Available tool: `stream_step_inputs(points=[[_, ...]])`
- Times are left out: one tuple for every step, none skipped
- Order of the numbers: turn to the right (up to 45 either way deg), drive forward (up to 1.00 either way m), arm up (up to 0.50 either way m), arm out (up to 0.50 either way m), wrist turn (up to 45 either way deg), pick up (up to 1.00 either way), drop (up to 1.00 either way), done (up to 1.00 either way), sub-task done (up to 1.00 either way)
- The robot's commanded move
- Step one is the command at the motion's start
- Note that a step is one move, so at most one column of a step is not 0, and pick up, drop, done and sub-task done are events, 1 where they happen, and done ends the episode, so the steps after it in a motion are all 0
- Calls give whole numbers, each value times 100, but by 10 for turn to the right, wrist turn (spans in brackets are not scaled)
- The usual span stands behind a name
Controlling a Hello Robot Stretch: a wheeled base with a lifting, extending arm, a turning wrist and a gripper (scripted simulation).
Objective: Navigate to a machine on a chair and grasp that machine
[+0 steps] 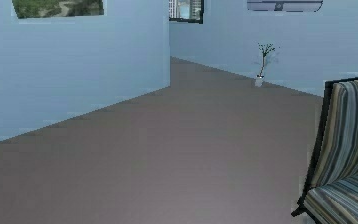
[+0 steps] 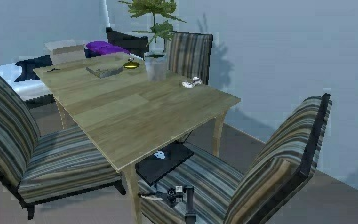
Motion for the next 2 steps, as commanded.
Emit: stream_step_inputs(points=[[0,0,10,0,0,0,0,0,0],[0,0,0,0,0,0,0,100,0]])
